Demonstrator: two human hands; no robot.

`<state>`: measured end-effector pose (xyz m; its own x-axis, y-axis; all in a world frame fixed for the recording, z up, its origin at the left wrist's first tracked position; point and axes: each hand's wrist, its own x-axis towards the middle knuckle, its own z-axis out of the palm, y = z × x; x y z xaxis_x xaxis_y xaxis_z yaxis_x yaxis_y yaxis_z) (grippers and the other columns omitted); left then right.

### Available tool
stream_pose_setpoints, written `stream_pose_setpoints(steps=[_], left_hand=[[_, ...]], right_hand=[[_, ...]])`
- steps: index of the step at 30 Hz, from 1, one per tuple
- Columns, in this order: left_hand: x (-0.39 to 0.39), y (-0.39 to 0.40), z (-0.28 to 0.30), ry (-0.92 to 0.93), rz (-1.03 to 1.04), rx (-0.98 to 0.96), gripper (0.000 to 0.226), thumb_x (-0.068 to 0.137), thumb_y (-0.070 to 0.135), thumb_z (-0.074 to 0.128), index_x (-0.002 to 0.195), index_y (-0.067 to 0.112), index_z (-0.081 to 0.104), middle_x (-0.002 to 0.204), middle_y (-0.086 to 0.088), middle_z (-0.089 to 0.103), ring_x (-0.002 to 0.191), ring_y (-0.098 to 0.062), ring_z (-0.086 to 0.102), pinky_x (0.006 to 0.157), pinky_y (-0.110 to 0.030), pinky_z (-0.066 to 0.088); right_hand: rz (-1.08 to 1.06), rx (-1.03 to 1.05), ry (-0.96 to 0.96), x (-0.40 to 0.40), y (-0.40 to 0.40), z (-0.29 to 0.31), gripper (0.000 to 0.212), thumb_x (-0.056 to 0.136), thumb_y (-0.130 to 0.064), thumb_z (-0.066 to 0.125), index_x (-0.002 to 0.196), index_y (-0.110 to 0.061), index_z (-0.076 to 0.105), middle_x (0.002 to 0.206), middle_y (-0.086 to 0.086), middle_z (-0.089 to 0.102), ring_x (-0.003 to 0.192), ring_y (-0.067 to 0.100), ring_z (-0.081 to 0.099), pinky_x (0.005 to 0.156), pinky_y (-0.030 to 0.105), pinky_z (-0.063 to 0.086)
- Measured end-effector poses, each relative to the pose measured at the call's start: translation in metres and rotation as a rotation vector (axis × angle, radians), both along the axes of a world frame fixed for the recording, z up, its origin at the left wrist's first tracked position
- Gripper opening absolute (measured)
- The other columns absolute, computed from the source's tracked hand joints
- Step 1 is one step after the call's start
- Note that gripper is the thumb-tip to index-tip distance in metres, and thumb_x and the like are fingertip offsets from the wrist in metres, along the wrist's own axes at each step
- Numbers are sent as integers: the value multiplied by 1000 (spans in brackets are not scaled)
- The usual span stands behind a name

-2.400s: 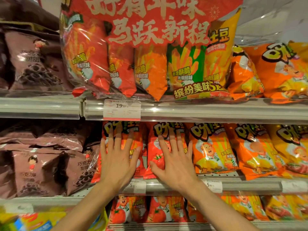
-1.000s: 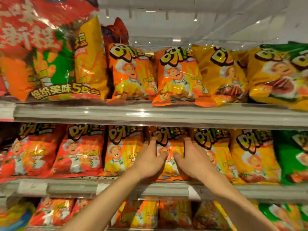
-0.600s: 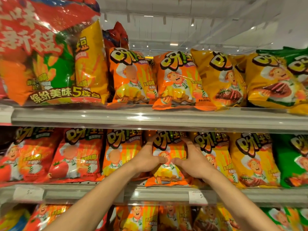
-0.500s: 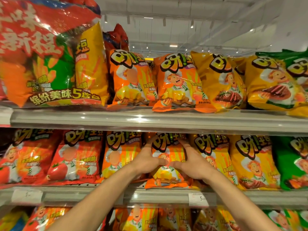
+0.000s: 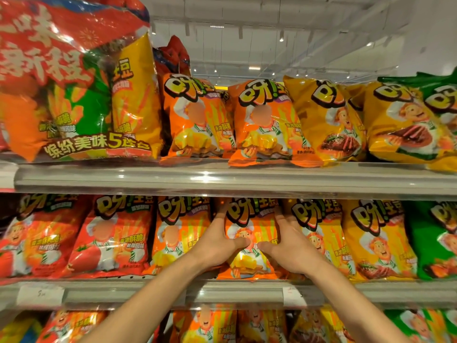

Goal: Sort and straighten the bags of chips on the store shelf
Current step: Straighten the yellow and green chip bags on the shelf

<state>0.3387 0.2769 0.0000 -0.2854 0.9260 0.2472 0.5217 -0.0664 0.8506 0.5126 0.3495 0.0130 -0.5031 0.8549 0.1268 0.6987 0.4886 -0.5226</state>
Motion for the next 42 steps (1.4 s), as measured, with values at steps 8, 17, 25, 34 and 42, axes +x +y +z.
stream_pose_setpoints(steps=[8, 17, 25, 34, 42], left_hand=[[-52, -41, -12, 822, 454, 201, 47, 98, 46, 40, 130, 17, 59, 118, -12, 61, 113, -33, 55, 91, -43, 47], [-81, -30, -48, 1042, 431, 56, 65, 100, 66, 21, 157, 35, 20, 163, -11, 23, 153, -31, 12, 118, -59, 11], [-82, -26, -48, 1058, 426, 55, 67, 100, 65, 20, 158, 31, 19, 165, -14, 16, 154, -31, 1, 119, -60, 13], [-77, -37, -45, 993, 419, 97, 65, 102, 62, 18, 157, 29, 25, 158, -13, 34, 149, -31, 22, 121, -55, 12], [-15, -30, -30, 693, 329, 381, 48, 98, 44, 47, 137, 16, 52, 126, -6, 51, 119, -24, 46, 101, -36, 39]], right_hand=[[53, 513, -128, -21, -25, -7, 68, 98, -63, 31, 151, -19, 30, 146, 14, 38, 136, 33, 31, 114, 45, 25], [13, 570, -272, -66, -24, -40, 68, 98, -66, 24, 146, -22, 44, 145, 12, 51, 141, 37, 36, 110, 71, 18], [-76, 604, -273, -78, -26, -44, 64, 99, -62, 28, 147, -23, 43, 147, 13, 49, 141, 37, 36, 110, 71, 17], [15, 555, -112, -67, -21, -40, 60, 102, -55, 16, 151, -24, 30, 158, 5, 31, 148, 27, 17, 117, 53, 3], [-39, 610, 178, 2, -6, -20, 46, 98, -39, 43, 135, -12, 49, 127, 15, 50, 120, 32, 43, 98, 46, 43]])
